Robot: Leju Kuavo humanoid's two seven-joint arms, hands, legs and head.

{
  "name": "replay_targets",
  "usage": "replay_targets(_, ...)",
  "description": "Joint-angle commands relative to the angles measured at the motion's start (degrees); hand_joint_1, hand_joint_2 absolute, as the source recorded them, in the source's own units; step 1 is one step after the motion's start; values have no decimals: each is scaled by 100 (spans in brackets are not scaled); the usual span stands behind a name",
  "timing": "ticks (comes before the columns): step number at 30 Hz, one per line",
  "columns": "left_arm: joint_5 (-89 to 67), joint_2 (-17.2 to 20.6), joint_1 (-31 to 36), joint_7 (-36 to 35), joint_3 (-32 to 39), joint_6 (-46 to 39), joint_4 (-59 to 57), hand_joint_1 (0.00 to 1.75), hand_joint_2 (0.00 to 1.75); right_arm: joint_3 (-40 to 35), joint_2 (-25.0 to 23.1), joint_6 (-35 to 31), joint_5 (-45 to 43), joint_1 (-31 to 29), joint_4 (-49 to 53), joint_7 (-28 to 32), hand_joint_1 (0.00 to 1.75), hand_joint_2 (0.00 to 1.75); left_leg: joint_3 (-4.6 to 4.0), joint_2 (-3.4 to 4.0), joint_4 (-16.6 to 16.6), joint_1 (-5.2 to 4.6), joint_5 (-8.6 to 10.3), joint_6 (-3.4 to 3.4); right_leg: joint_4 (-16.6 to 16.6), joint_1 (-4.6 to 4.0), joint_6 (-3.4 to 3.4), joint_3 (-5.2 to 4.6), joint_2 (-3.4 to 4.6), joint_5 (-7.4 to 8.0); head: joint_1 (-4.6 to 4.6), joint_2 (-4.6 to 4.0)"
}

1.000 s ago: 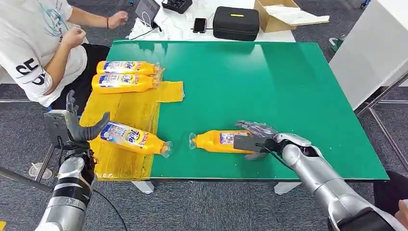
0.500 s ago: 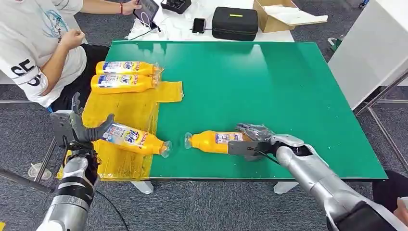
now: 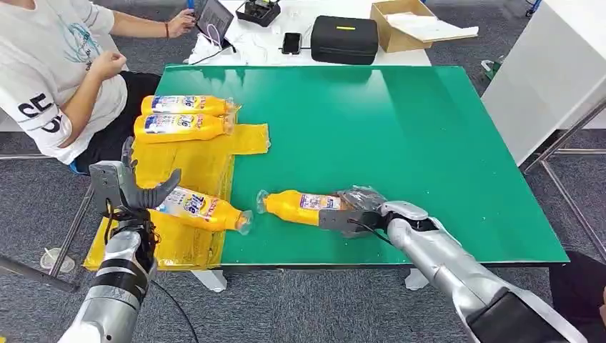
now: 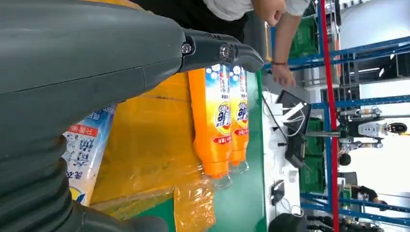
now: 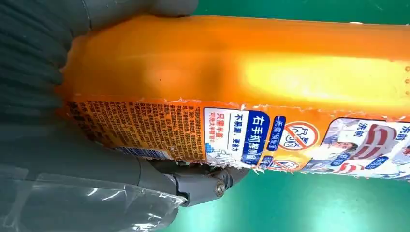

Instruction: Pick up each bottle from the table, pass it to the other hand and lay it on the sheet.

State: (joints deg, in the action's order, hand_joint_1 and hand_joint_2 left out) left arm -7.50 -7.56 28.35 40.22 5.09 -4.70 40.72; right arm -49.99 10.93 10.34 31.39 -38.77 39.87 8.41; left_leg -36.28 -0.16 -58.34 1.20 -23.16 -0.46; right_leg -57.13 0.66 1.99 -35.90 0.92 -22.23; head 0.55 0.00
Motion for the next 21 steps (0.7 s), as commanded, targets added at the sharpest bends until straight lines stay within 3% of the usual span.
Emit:
replay_targets(1,37,22,151,-22,-84,57,-346,0,175,323,-201,-619,-294,657,-203,98,175,175,16,-16,14,6,2,7,19,-9,-9,27,-25,-2,0,2)
replay_targets(4,42,14,135,-22,-80,64,-308,0,175,490,-185,-755,-367,740,-53,130,175,175,8,-4,5,4,1,4,8,-6,-5,14,-8,0,0,0)
replay_targets(6,123,-52,71,-22,15,194,-208,0,175,1531,-321,-1729,-534,1289,882,318,175,175,6,-9,6,4,2,4,10,-6,-7,15,-14,0,0,0)
replay_targets(9,311,-193,-75,-40,207,510,31,0,175,2806,-815,-2942,46,1953,2284,522,175,175,3,3,4,4,-1,2,6,-6,-12,7,1,4,-2,0)
replay_targets(12,534,-345,-269,-216,188,793,496,0,175,3668,-1275,-3908,285,2378,3379,926,175,175,-30,2,0,-2,1,5,-7,-1,-14,-19,3,1,2,0)
replay_targets(14,724,-425,-321,-373,77,939,697,0,175,3995,-1437,-4358,386,2583,3792,1216,175,175,-49,-4,-5,-2,-2,7,-12,-1,-19,-37,-6,-4,4,0)
replay_targets(19,747,-433,-315,-405,20,931,730,0,175,4031,-1445,-4375,384,2627,3789,1271,175,175,-70,-31,-2,-2,4,9,-5,0,0,-46,-24,-13,2,0)
replay_targets(21,984,-455,-329,-501,-48,1152,783,0,175,4266,-1605,-4868,314,2692,3857,1708,175,175,-73,-37,0,-4,5,10,-4,4,0,-46,-28,-12,-2,0)
